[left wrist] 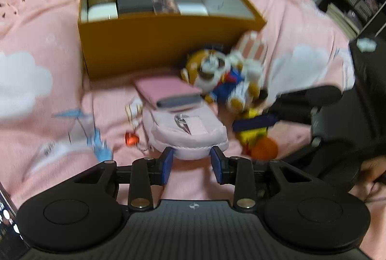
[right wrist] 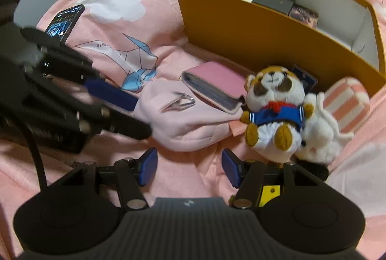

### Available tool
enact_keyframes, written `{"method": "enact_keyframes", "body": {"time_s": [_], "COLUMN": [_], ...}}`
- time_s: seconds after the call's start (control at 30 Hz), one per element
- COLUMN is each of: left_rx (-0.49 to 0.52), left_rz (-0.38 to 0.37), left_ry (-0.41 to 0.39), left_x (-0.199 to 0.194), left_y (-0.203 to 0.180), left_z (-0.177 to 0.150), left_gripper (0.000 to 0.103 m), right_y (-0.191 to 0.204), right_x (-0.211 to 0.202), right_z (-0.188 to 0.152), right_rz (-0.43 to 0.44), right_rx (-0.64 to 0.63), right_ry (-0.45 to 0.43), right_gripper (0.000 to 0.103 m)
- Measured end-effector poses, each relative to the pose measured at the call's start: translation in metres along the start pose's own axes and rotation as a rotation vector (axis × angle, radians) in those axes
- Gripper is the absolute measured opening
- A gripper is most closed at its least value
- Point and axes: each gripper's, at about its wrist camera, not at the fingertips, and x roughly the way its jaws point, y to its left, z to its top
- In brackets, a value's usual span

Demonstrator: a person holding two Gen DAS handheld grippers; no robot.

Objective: Organize objects
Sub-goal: 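Grasp pink backpack strap with left tool while right tool approaches pink wallet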

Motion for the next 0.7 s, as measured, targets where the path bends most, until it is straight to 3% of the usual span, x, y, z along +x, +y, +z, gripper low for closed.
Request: {"method": "enact_keyframes", "body": {"time_s": [0.27, 0.33, 0.37, 0.43, 0.57, 0.7], "left_rx": [-0.003, -0.008, -0.011, -0.012, -0.004, 0.013], "left_rz": [-0.015, -0.010, -0.002, 0.013, 0.045, 0.067], "left_ry": [-0.099, -0.119, -0.123, -0.116, -0.092, -0.060], "left_x": [-0.007, -0.010, -0.011, -0.013, -0.020, -0.024], "left_y": [0.004, 0.006, 0.007, 0.009, 0.013, 0.017], "left_z": [0.015, 0.016, 0.017, 0.016, 0.012, 0.005], "left_gripper": [0.039, 0.039, 0.039, 0.039, 0.051, 0.056], "right_y": [0.000, -0.001, -0.001, 0.000, 0.000, -0.007], "right_x": [0.001, 0.003, 0.004, 0.004, 0.002, -0.004], "right_z": [0.016, 0.022, 0.023, 0.027, 0.030, 0.037], "right_rz": [-0.075, -0.076, -0.066, -0.068, -0.073, -0.032], "right_rx": [-0.049, -0.052, -0.055, -0.065, -0.082, -0.033], "right_ry": [-0.079, -0.096, -0.100, -0.113, -0.121, -0.128], "right_gripper": [0.060, 0.046, 0.045, 0.042, 0.035, 0.028]}}
